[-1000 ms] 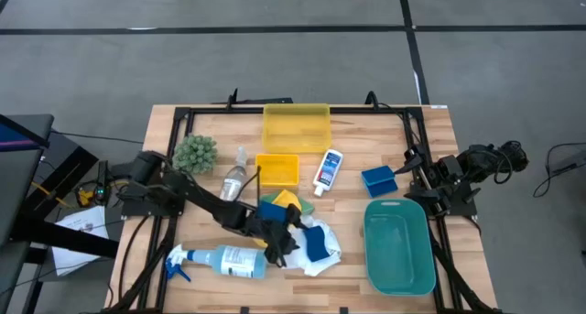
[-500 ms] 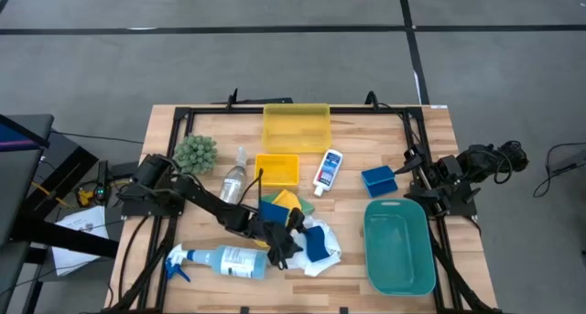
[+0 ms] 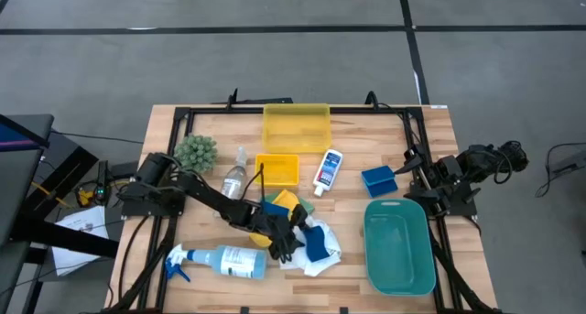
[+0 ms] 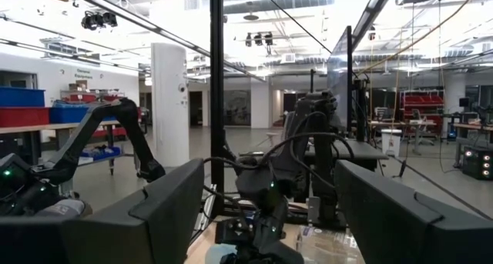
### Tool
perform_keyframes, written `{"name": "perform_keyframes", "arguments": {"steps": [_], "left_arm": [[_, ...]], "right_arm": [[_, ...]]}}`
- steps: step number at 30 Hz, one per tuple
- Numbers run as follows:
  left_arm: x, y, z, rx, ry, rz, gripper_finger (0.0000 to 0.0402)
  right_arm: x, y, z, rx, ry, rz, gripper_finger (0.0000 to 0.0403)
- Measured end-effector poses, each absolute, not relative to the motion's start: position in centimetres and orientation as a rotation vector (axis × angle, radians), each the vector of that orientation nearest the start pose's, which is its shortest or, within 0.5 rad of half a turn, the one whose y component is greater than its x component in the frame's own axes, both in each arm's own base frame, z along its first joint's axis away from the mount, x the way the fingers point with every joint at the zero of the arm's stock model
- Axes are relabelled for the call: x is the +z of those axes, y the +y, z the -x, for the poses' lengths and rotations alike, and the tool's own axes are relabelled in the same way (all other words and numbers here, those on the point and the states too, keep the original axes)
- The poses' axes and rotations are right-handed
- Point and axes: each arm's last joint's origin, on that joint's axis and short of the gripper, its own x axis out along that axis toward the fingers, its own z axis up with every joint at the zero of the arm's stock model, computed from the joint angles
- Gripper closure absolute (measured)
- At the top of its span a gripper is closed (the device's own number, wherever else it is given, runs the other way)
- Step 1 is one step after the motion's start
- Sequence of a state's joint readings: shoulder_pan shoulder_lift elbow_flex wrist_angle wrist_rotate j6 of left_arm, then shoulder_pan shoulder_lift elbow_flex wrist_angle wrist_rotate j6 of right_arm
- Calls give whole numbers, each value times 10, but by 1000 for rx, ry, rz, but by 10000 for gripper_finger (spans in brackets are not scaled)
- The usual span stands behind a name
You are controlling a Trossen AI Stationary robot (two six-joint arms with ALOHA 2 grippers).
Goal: Pick & Place Kitchen Items
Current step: Put the blue sponge into the bottom yellow bin
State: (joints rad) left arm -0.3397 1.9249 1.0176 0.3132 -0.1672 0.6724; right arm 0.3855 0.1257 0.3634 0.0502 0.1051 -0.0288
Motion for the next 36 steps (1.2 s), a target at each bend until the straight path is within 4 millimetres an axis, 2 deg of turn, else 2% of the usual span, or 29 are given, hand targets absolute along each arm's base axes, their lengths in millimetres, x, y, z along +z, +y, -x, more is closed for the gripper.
{"name": "perform_keyframes", "arguments": {"steps": [7, 13, 20, 30, 32, 36], "left_arm": [[124, -128, -376, -346, 469, -848, 149], [123, -128, -377, -341, 453, -850, 171], [123, -128, -377, -341, 454, -849, 242], [123, -128, -377, -339, 455, -849, 383], [123, -128, -377, -339, 455, -849, 393], [124, -127, -377, -307, 461, -858, 388]], "right_arm": [[279, 25, -71, 275, -274, -40, 121], [278, 25, -71, 275, -267, -40, 121], [278, 25, -71, 275, -264, -39, 121], [278, 25, -71, 275, -263, -39, 121], [278, 26, -71, 275, -260, -38, 121], [277, 26, -71, 276, -254, -37, 121]]}}
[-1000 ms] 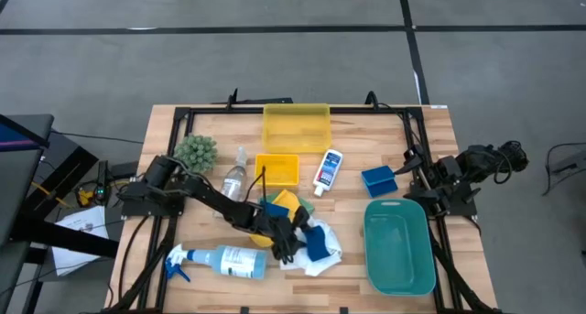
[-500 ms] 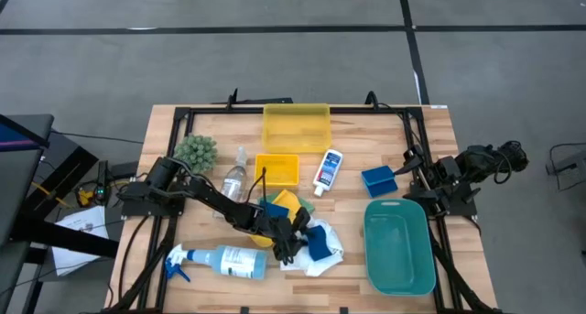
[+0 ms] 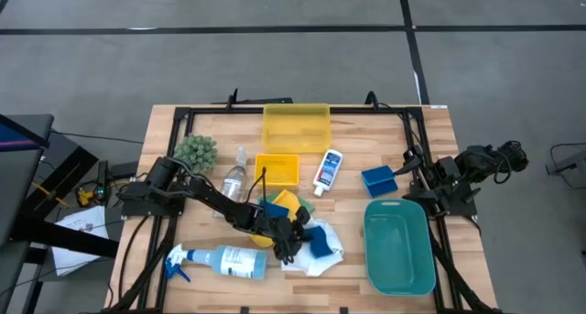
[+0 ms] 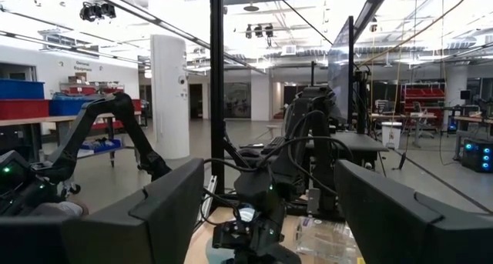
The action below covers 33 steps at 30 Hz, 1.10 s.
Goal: Pick & Place Kitchen Items
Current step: Put the blue sponge into the bottom yellow bin
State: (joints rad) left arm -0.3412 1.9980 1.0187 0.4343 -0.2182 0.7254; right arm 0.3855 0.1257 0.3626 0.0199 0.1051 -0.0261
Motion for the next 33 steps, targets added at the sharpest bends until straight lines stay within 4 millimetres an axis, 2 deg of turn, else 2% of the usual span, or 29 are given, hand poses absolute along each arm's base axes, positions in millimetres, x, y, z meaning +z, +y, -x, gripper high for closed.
{"name": "perform_keyframes", "arguments": {"steps": [6, 18, 27, 33], "left_arm": [[137, -125, -375, -225, 470, -877, 397], [184, -121, -364, -43, 434, -887, 396], [197, -116, -361, -8, 426, -931, 397], [200, -106, -357, 228, 542, -1020, 396]], "right_arm": [[276, 26, -71, 276, -247, -35, 121], [276, 26, -71, 276, -248, -35, 121], [276, 26, -71, 275, -241, -29, 121], [275, 26, -72, 275, -236, -25, 121]]}}
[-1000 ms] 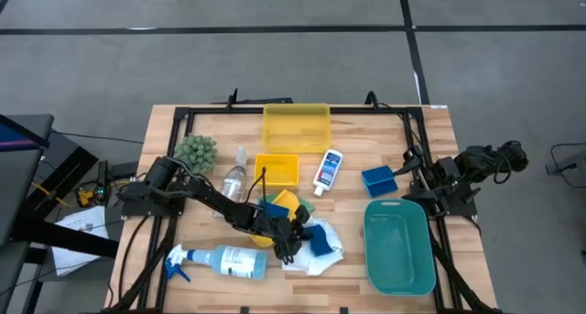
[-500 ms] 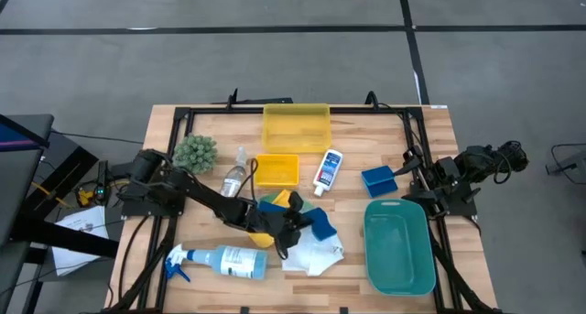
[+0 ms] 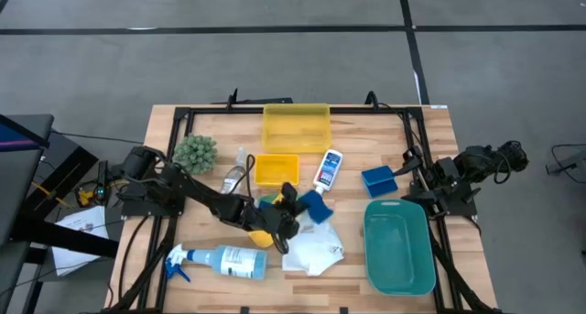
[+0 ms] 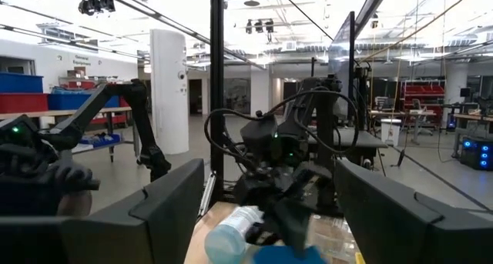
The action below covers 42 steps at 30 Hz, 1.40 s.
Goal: Pick & Place Kitchen Items
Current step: Put the blue sponge into the bottom yellow bin
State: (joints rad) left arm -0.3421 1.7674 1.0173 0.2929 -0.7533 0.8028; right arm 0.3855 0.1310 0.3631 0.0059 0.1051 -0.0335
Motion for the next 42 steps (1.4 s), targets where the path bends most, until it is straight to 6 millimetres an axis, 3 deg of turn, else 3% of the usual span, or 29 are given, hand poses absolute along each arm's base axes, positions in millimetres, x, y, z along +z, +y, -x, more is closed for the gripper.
{"name": "perform_keyframes", "arguments": {"steps": [6, 10, 20, 25, 35, 42], "left_arm": [[203, -98, -353, 514, 603, -983, 397], [202, -95, -351, 617, 619, -942, 398], [199, -95, -350, 606, 624, -913, 397], [196, -95, -349, 576, 634, -901, 397], [196, -95, -349, 580, 631, -875, 396], [196, -95, -349, 580, 629, -868, 397]], "right_arm": [[269, 32, -87, 274, -147, 47, 121], [265, 39, -104, 273, -103, 152, 121], [248, 53, -150, 155, 63, 453, 121], [254, 62, -176, 101, 148, 486, 121], [238, 84, -237, -35, 379, 675, 121], [228, 97, -264, -182, 519, 789, 121]]}}
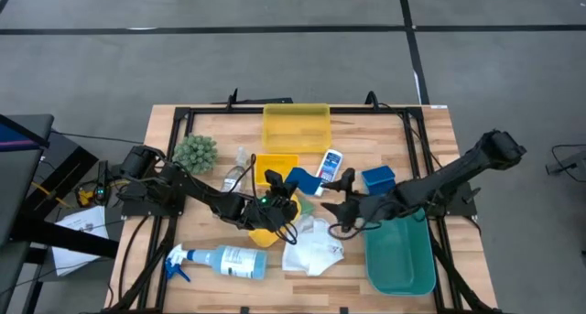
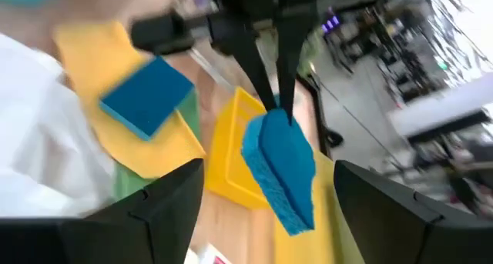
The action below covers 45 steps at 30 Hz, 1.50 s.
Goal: Pick & Place Kitchen Items
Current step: Put the blue sponge into the bottom yellow bin
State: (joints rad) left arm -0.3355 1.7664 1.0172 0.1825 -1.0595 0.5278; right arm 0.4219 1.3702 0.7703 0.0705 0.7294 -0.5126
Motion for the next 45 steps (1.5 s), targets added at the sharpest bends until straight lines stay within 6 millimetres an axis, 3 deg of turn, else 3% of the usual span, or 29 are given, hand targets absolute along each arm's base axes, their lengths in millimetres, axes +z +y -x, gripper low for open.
{"name": "perform_keyframes", "arguments": {"steps": [11, 16, 20, 30, 45], "left_arm": [[195, -96, -350, 543, 620, -844, 395], [195, -96, -350, 540, 619, -840, 396], [195, -96, -350, 540, 619, -840, 395], [195, -96, -350, 542, 619, -840, 394], [194, -96, -349, 540, 622, -843, 386]], "right_arm": [[214, 102, -284, -324, 610, 912, 122], [216, 99, -284, -334, 608, 899, 148], [215, 100, -284, -326, 609, 898, 203], [213, 99, -283, -303, 632, 921, 392], [212, 101, -283, -260, 630, 913, 401]]}}
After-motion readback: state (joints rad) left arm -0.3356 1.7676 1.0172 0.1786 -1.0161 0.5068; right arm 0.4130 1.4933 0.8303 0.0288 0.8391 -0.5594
